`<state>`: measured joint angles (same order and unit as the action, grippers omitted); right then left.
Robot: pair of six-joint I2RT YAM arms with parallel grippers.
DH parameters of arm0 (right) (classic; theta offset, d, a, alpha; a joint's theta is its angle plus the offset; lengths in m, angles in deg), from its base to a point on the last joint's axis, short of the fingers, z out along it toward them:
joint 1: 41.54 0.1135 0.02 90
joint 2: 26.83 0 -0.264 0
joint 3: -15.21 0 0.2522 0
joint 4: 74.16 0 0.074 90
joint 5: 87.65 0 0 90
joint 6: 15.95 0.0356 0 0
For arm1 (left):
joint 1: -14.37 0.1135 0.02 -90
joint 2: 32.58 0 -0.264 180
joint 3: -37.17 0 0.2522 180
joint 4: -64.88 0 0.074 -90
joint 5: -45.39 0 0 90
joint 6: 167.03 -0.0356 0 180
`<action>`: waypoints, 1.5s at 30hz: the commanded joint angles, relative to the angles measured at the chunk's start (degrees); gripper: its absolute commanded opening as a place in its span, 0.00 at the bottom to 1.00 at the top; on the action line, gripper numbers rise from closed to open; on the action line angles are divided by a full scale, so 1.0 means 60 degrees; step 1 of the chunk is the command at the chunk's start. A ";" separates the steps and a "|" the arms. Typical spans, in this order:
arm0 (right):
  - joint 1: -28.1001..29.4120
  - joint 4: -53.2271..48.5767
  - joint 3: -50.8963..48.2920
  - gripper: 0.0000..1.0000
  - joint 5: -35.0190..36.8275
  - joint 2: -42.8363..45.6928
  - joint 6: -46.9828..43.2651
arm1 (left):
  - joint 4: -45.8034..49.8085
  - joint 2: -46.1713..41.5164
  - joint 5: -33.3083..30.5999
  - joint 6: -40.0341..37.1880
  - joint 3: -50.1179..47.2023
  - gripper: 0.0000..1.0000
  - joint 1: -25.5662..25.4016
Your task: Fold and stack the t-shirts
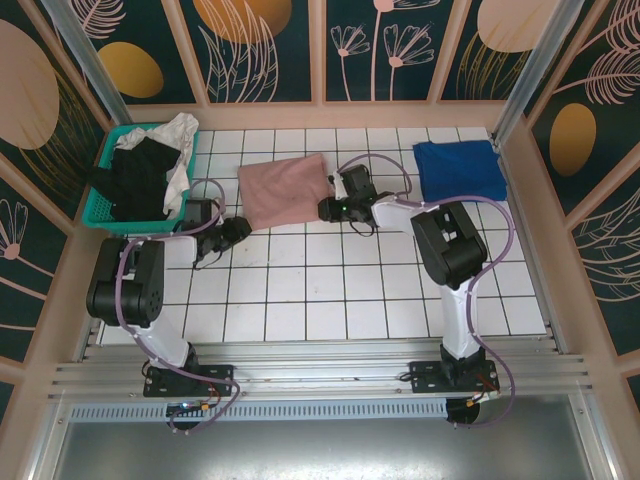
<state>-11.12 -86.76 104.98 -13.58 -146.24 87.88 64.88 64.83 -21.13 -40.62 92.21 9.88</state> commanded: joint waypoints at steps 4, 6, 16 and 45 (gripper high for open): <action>0.0058 0.0012 -0.0214 0.36 0.0256 0.0035 0.0011 | -0.1731 0.0644 0.0641 0.0837 -0.0213 0.40 -0.0013; 0.0045 0.0093 -0.0230 0.35 0.0217 0.0025 0.0010 | -0.2033 0.0757 0.0621 0.0959 -0.0219 0.35 -0.0013; -0.0290 0.0343 -0.0377 0.00 -0.0080 0.0137 0.0012 | -0.1495 0.0792 0.0611 0.0574 0.0342 0.00 -0.0013; -0.0329 -0.0846 -0.0777 0.35 0.0800 0.2246 -0.0888 | 0.3215 -0.0940 0.0171 -0.1668 0.2130 0.65 -0.0247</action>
<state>-14.12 -91.94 97.96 -11.63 -137.68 83.42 81.78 61.31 -16.43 -51.03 99.48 8.24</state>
